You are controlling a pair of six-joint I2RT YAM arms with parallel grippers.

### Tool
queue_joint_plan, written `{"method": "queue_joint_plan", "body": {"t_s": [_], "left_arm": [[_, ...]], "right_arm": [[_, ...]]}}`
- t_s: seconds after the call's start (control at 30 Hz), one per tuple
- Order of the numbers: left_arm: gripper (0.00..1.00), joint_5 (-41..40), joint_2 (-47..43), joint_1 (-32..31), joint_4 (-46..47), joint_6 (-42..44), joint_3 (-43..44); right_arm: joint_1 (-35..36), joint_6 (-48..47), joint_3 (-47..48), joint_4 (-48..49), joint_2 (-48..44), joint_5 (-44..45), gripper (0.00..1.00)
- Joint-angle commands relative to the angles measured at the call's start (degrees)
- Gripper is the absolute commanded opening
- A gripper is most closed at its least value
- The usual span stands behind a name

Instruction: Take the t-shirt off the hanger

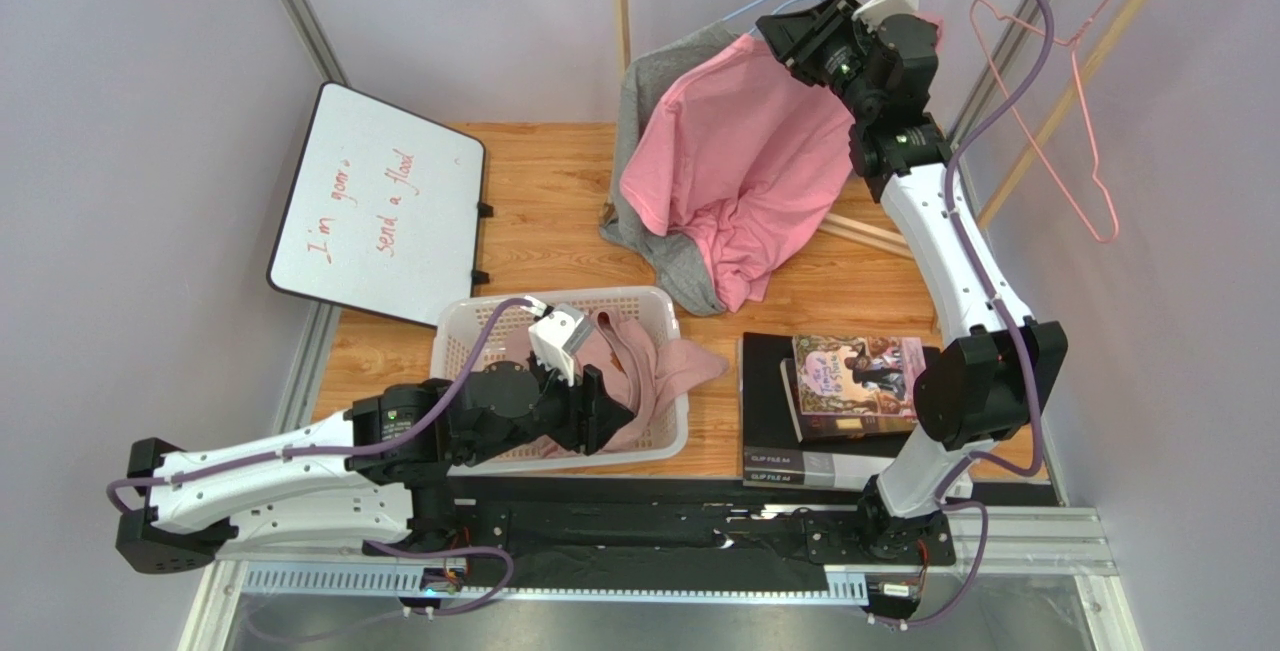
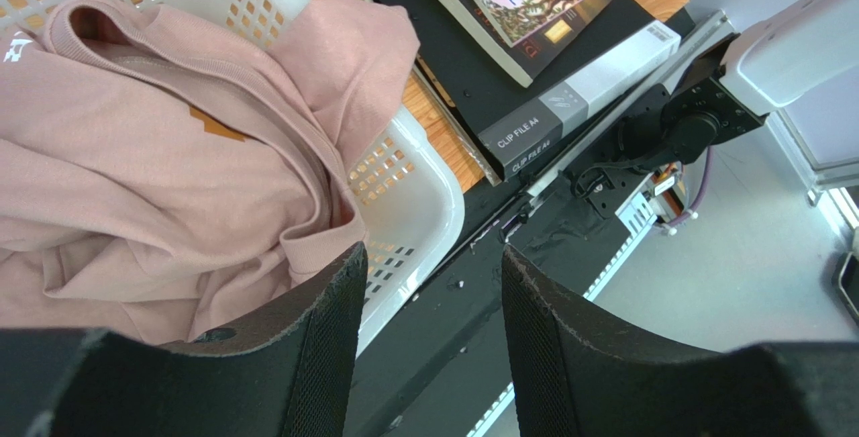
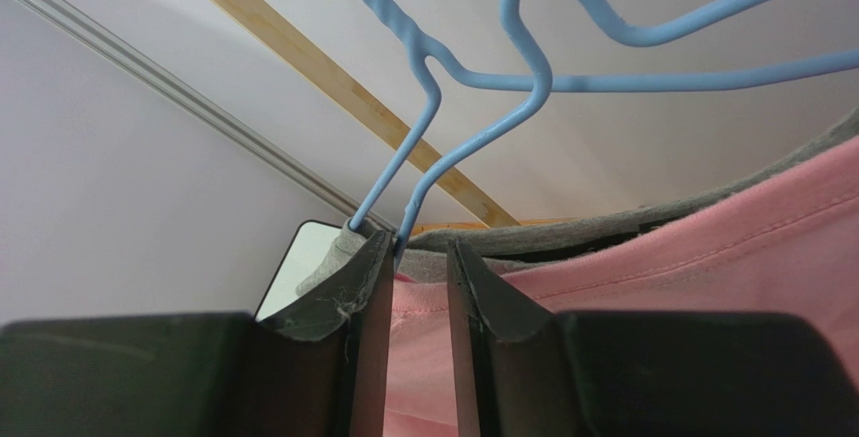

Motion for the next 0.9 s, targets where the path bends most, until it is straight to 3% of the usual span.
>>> {"method": "queue_joint_plan", "body": {"t_s": [0.0,0.87], "left_arm": [[0.57,-0.4,-1.2,0.1,0.8,-0.3,0.7],[0.57,-0.9,-3.4,0.1,0.4,-0.9,-0.3]], "right_arm": [[-0.1,1.6,1.9,3.3,0.4,-1.5,0.27],[0.2,7.6,7.6,8.6,5.3,-2.2,0.35]]}}
